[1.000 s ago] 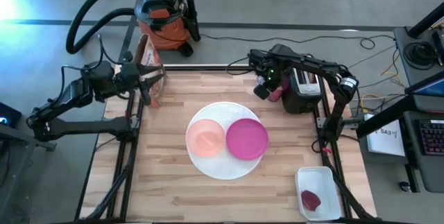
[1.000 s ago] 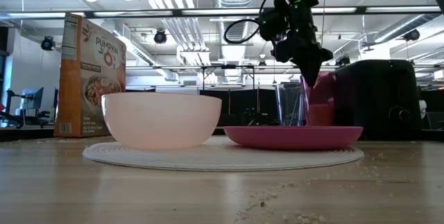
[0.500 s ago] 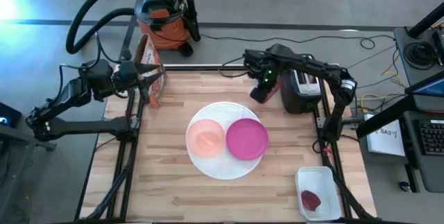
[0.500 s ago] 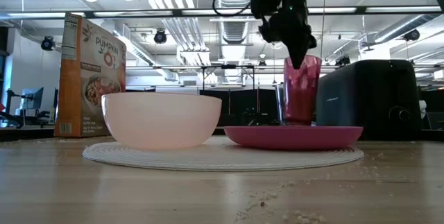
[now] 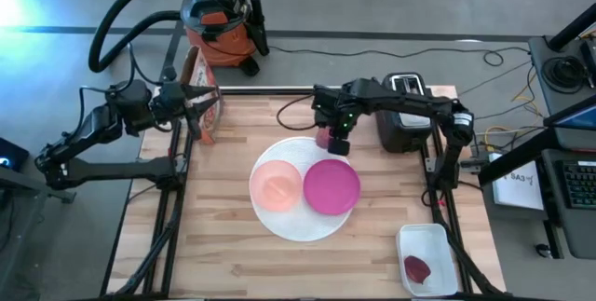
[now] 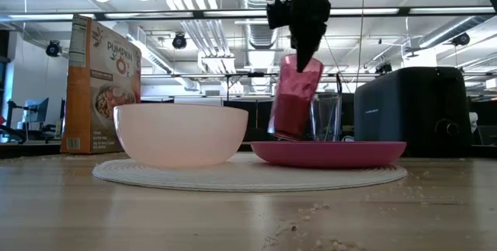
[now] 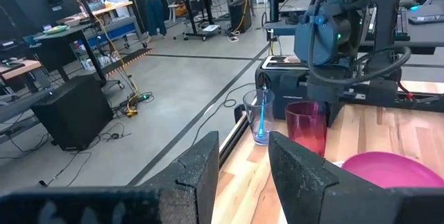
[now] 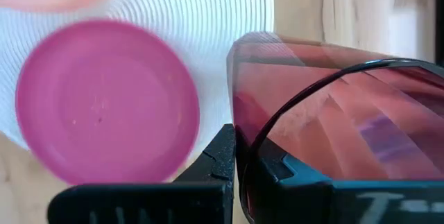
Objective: Arrange a breakfast setting
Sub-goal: Put the red glass of milk on the white table mat at the top of the pink plate
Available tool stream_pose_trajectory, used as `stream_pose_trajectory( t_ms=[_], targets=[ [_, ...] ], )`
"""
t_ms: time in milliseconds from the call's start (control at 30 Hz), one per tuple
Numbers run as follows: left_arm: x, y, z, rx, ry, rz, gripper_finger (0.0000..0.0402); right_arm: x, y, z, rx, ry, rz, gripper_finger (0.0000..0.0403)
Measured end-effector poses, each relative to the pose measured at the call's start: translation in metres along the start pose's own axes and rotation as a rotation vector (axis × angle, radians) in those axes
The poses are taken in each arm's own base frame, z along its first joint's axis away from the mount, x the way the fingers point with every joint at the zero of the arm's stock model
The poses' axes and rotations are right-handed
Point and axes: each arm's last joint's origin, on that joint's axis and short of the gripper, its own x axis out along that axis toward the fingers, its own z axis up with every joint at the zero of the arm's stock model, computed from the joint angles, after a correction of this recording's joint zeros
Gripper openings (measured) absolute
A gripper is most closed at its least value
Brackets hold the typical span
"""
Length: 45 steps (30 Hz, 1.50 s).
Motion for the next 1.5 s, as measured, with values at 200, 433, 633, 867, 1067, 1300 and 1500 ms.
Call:
stream_pose_trajectory(
  t_ms=[200,433,633,867,1067,1300,1500],
  targets=[
    [0.000,0.000,0.000,0.000,0.001,0.000,0.0109,0.006,0.000,0.005,-0.033,-0.019,-0.003,0.0009],
    [0.000,0.000,0.000,0.000,0.001,0.000,0.0109,0.024,0.005,0.010,-0.080,0.023,0.017,0.0009],
    [0.000,0.000,0.000,0.000,0.001,0.000,0.0109,0.027,0.011,0.008,-0.091,0.064,0.029,0.0009],
    [0.000,0.000,0.000,0.000,0.001,0.000,0.0109,0.027,0.017,0.010,-0.107,0.057,0.032,0.0009],
    [0.000,0.000,0.000,0.000,0.001,0.000,0.0109,0.027,0.021,0.010,-0.120,0.055,0.033,0.0011],
    [0.000,0.000,0.000,0.000,0.001,0.000,0.0109,0.027,0.020,0.011,-0.120,0.048,0.032,0.0053],
    [0.000,0.000,0.000,0.000,0.001,0.000,0.0109,0.027,0.020,0.011,-0.119,0.048,0.031,0.0088]
  ],
)
